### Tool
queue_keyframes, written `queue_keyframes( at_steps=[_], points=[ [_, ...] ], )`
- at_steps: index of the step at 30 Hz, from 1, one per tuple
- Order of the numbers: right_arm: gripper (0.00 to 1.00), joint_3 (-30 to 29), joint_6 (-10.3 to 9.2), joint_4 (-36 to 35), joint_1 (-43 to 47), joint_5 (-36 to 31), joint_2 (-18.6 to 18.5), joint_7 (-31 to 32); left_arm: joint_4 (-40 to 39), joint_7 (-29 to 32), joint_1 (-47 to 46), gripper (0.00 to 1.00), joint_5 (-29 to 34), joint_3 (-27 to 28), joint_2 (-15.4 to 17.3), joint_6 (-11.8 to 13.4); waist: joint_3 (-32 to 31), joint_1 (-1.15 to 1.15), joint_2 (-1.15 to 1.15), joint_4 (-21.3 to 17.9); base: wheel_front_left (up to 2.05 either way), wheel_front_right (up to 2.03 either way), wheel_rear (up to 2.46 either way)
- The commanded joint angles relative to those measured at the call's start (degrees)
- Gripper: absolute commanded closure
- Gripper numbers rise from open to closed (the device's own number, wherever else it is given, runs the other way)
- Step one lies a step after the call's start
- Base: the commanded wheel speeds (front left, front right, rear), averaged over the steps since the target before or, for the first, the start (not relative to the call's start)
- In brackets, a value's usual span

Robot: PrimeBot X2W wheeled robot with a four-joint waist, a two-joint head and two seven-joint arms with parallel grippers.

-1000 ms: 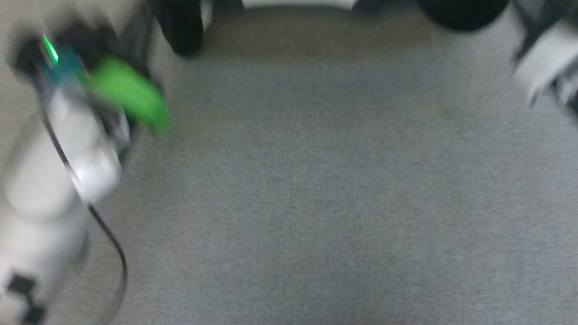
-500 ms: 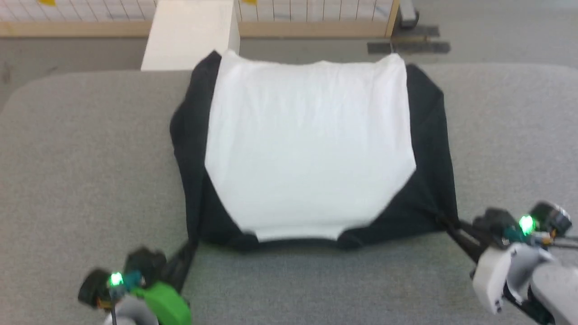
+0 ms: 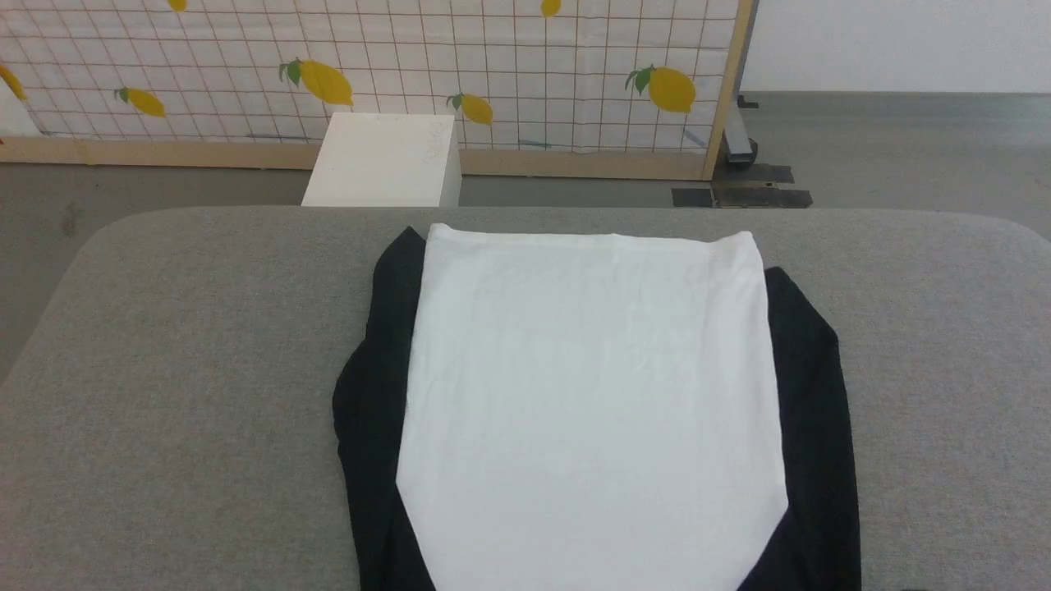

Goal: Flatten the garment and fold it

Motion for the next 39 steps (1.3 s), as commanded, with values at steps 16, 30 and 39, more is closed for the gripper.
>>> queue_keyframes(
  at_steps=[16, 30, 39],
  points=[
    [0.00, -11.36, -0.12, -2.54, 6.32, -2.92, 6.53, -0.12, 1.01, -1.23, -0.31, 0.00, -0.82, 0.40, -0.67, -0.06, -0.76, 0.01, 0.00, 1.77, 0.00, 0.00, 0.00],
    [0.00, -33.87, -0.12, -21.11, 4.60, -10.50, 15.96, -3.36, -13.55, -8.26, -9.81, 0.00, 2.81, 14.20, 5.56, 8.98, 2.73, 0.01, 0.00, 1.30, 0.00, 0.00, 0.00],
    [0.00, -42.11, -0.12, -28.70, -0.23, -14.67, 29.31, -9.25, -8.67, -8.81, -26.67, 0.00, 6.68, 19.49, 2.72, 9.72, 11.90, 0.01, 0.00, -2.07, 0.00, 0.00, 0.00]
  ],
)
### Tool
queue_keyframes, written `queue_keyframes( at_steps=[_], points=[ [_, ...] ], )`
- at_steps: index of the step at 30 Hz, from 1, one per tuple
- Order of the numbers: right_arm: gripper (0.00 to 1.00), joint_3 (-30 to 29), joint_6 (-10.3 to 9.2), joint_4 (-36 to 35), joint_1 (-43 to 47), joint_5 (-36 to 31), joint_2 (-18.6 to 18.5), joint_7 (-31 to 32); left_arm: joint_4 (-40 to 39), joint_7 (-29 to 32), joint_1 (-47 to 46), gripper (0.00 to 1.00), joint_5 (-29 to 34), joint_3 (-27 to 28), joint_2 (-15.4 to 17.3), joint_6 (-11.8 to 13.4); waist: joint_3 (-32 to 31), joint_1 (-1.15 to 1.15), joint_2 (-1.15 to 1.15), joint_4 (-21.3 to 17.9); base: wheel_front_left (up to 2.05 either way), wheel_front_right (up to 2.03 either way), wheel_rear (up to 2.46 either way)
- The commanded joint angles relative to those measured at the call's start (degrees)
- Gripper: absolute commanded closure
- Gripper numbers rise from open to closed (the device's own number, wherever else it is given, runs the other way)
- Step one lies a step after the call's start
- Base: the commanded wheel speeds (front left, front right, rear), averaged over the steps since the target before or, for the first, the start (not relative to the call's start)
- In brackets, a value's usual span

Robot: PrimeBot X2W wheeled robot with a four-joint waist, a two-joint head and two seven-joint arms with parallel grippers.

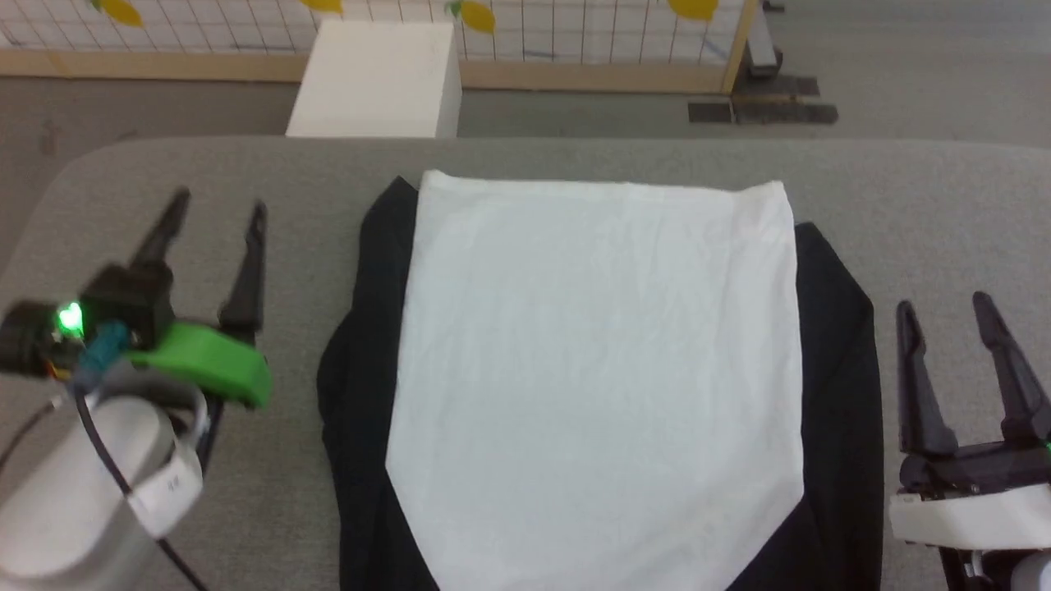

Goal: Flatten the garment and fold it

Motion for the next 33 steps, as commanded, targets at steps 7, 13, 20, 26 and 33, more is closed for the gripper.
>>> queue_keyframes(
  at_steps=[7, 13, 20, 26, 33],
  points=[
    [0.00, -1.43, -0.10, -4.90, -3.49, -1.78, 4.08, -0.83, 10.59, 4.29, -16.19, 0.00, 0.46, 0.15, -2.67, -4.87, 11.66, 0.00, 0.00, -4.88, 0.00, 0.00, 0.00],
    [0.00, -0.45, -0.10, -6.76, -6.16, -4.75, 4.33, -0.85, 21.82, 16.74, -30.05, 0.00, -1.47, -2.37, -5.06, -11.98, 17.30, 0.00, 0.00, -6.94, 0.00, 0.00, 0.00],
    [0.00, 1.06, -0.10, -8.08, -8.85, -6.61, 3.91, -0.86, 34.91, 32.36, -39.81, 0.00, -6.03, -3.52, -6.55, -18.11, 21.95, 0.00, 0.00, -9.54, 0.00, 0.00, 0.00],
    [0.00, 0.84, -0.10, -7.81, -9.78, -7.30, 3.38, -0.86, 41.05, 42.37, -43.45, 0.00, -9.27, -4.22, -6.31, -21.14, 24.46, 0.00, 0.00, -10.85, 0.00, 0.00, 0.00],
    [0.00, 0.85, -0.10, -7.23, -10.49, -8.11, 3.25, -0.86, 42.48, 50.70, -44.93, 0.00, -10.12, -7.98, -6.62, -22.83, 25.84, 0.00, 0.00, -10.78, 0.00, 0.00, 0.00]
  ],
)
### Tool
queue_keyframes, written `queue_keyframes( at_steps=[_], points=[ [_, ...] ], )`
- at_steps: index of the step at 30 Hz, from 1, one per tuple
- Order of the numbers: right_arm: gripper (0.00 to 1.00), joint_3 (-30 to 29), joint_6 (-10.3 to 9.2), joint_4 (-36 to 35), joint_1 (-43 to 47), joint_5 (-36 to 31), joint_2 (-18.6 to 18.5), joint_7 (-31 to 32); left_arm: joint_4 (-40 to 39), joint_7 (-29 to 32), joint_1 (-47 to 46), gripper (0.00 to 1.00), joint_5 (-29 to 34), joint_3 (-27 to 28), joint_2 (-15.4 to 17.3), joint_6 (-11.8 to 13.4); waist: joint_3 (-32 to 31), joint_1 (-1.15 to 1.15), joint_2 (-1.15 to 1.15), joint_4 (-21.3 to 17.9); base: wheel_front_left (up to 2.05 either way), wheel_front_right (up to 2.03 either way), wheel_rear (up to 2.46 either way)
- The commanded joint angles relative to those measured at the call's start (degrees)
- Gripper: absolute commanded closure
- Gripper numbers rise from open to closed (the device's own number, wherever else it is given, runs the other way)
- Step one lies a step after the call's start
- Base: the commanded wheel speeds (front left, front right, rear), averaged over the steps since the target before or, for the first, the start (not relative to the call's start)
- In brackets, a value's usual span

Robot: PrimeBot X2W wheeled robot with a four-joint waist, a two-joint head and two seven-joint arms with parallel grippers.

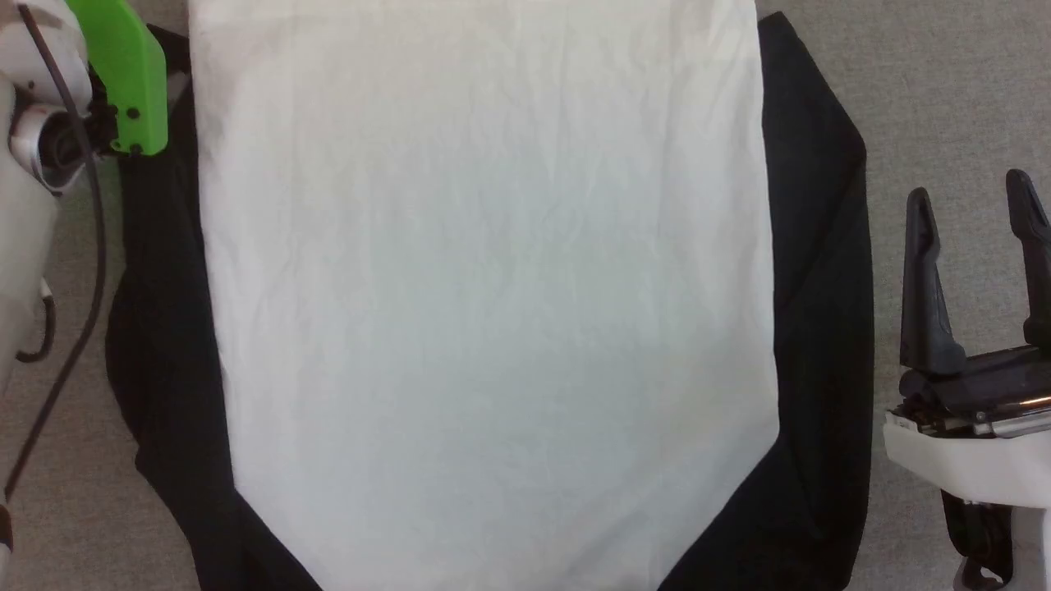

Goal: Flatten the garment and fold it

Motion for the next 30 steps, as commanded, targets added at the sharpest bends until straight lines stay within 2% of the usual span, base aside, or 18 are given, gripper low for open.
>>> queue_keyframes(
  at_steps=[1, 2, 3, 4, 10, 16, 20, 30],
  points=[
    [0.00, 0.27, -0.09, 0.25, -1.25, -0.60, -0.08, -0.33, 0.45, 2.04, 0.10, 0.00, 0.07, -1.38, -0.16, -0.50, 0.55, -0.01, 0.00, -0.31, 0.00, 0.00, 0.00],
    [0.00, 0.40, -0.09, 0.40, -1.31, -0.72, -0.14, -0.33, 0.47, 3.16, 0.14, 0.00, -0.04, -2.02, -0.06, -0.59, 0.57, -0.01, 0.00, -0.29, 0.00, 0.00, 0.00],
    [0.00, 0.47, -0.09, 0.51, -1.39, -0.83, -0.15, -0.33, 0.52, 3.87, 0.19, 0.55, -0.49, -2.24, -0.06, -0.65, 0.53, -0.01, 0.00, -0.25, 0.00, 0.00, 0.00],
    [0.00, 0.54, -0.09, 0.63, -1.45, -0.92, -0.17, -0.33, 0.48, 4.44, 0.34, 1.00, -0.96, -2.42, -0.09, -0.70, 0.40, -0.01, 0.00, -0.22, 0.00, 0.00, 0.00],
    [0.00, 0.30, -0.09, 1.25, -0.76, -1.45, -0.04, -0.33, -0.94, 0.69, 0.81, 1.00, -1.57, -2.88, 1.14, -0.83, -2.64, -0.01, 0.00, 1.19, 0.00, 0.00, 0.00],
    [0.00, -0.30, -0.09, 2.54, 1.73, -1.53, 0.08, -0.33, -4.30, -5.02, 2.69, 1.00, -2.40, -3.46, 3.11, -0.86, -9.40, -0.01, 0.00, 4.42, 0.00, 0.00, 0.00],
    [0.00, -0.48, -0.09, 3.43, 3.86, -1.75, -0.10, -0.34, -9.60, -8.07, 4.54, 1.00, -2.73, -5.41, 5.23, -0.87, -13.76, -0.01, 0.00, 7.17, 0.00, 0.00, 0.00],
    [0.00, -1.14, -0.09, 5.32, 8.56, -1.69, 0.03, -0.34, -27.77, -12.21, 12.55, 1.00, -2.08, -9.12, 13.69, -0.41, -22.79, -0.01, 0.00, 12.31, 0.00, 0.00, 0.00]
  ],
)
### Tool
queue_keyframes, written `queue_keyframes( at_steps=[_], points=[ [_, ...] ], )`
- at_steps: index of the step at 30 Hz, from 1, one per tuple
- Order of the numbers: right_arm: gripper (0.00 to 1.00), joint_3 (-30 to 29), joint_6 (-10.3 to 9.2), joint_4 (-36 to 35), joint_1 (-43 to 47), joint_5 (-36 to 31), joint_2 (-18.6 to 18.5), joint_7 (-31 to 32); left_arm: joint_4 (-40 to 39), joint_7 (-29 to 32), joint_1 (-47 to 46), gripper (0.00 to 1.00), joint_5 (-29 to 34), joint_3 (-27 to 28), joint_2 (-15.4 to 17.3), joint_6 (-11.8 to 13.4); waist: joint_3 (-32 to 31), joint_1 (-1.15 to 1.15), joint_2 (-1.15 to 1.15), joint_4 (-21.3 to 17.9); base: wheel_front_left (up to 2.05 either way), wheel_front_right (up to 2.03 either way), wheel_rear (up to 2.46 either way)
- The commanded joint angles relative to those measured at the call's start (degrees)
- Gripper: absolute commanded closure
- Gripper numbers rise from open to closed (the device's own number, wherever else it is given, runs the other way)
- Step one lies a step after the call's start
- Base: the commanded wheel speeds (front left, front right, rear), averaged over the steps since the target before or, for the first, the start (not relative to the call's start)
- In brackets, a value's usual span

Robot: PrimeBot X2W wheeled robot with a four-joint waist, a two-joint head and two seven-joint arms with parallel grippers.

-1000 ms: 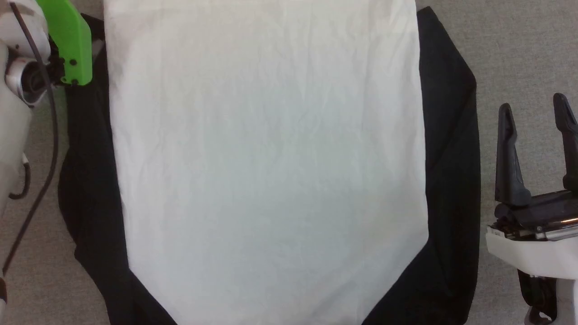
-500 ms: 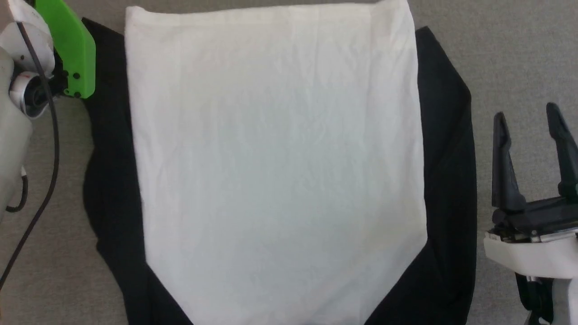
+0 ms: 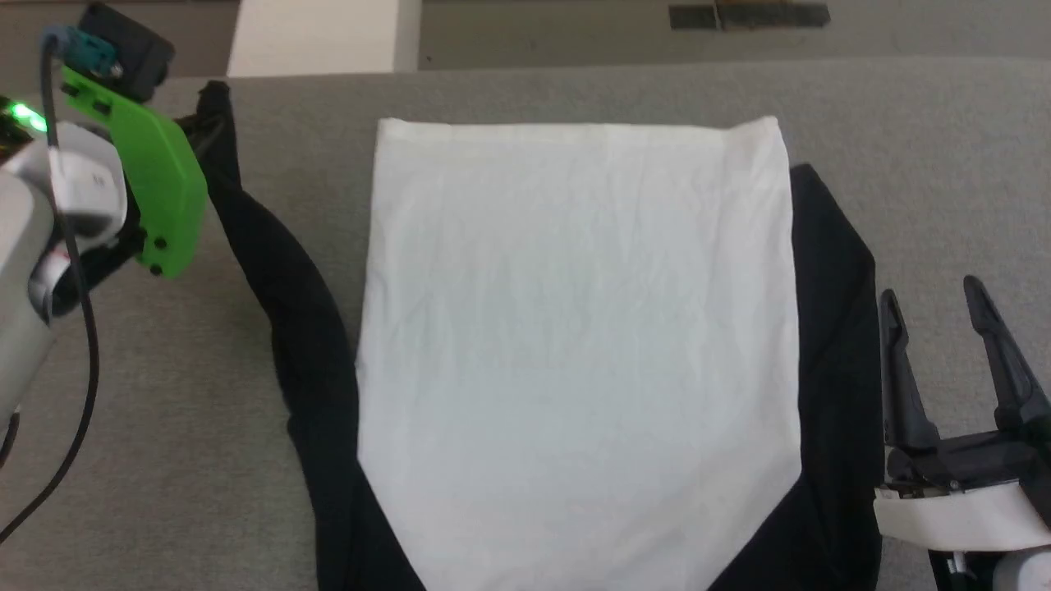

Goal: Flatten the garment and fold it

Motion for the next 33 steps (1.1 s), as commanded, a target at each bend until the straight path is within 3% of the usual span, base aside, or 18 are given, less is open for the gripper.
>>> queue_keyframes(
  at_steps=[1, 8, 13, 17, 21, 26, 33],
  points=[
    [0.00, -0.15, -0.10, 0.32, 1.01, -0.13, 0.25, -0.34, -3.00, -0.68, 1.63, 1.00, 0.80, -0.17, 1.39, 0.74, -6.00, 0.00, 0.00, 4.59, 0.00, 0.00, 0.00],
    [0.00, -0.97, -0.10, 1.21, 3.70, 0.03, 1.24, -0.34, -21.87, -2.22, 7.70, 1.00, 0.17, 0.22, 5.00, 5.23, -10.46, 0.00, 0.00, 5.74, 0.00, 0.00, 0.00],
    [0.00, -1.60, -0.10, 1.62, 4.58, 0.09, 2.00, -0.34, -31.60, -2.65, 9.88, 1.00, 0.32, -0.96, 3.68, 6.96, -12.15, 0.00, 0.00, 5.58, 0.00, 0.00, 0.00],
    [0.00, -2.07, -0.10, 1.93, 4.41, -0.01, 2.39, -0.34, -33.73, -3.80, 10.87, 1.00, -0.31, -3.61, -1.23, 5.42, -12.31, 0.00, 0.00, 4.70, 0.00, 0.00, 0.00],
    [0.00, -3.27, -0.10, 2.11, 3.71, -0.25, 2.64, -0.34, -31.00, -5.94, 12.02, 1.00, 0.26, -7.26, -6.99, 3.47, -11.89, 0.00, 0.00, 3.04, 0.00, 0.00, 0.00],
    [0.00, -4.93, -0.10, 1.89, 2.49, -0.67, 2.88, -0.34, -24.44, -9.25, 15.25, 1.00, 1.04, -13.15, -15.71, 1.96, -9.89, 0.00, 0.00, 0.37, 0.00, 0.00, 0.00],
    [0.00, -7.98, -0.10, 1.74, 1.02, -0.85, 3.06, -0.34, -12.83, -13.81, 19.45, 1.00, 3.43, -20.80, -25.50, 0.66, -7.03, 0.00, 0.00, -2.39, 0.00, 0.00, 0.00]
  ],
)
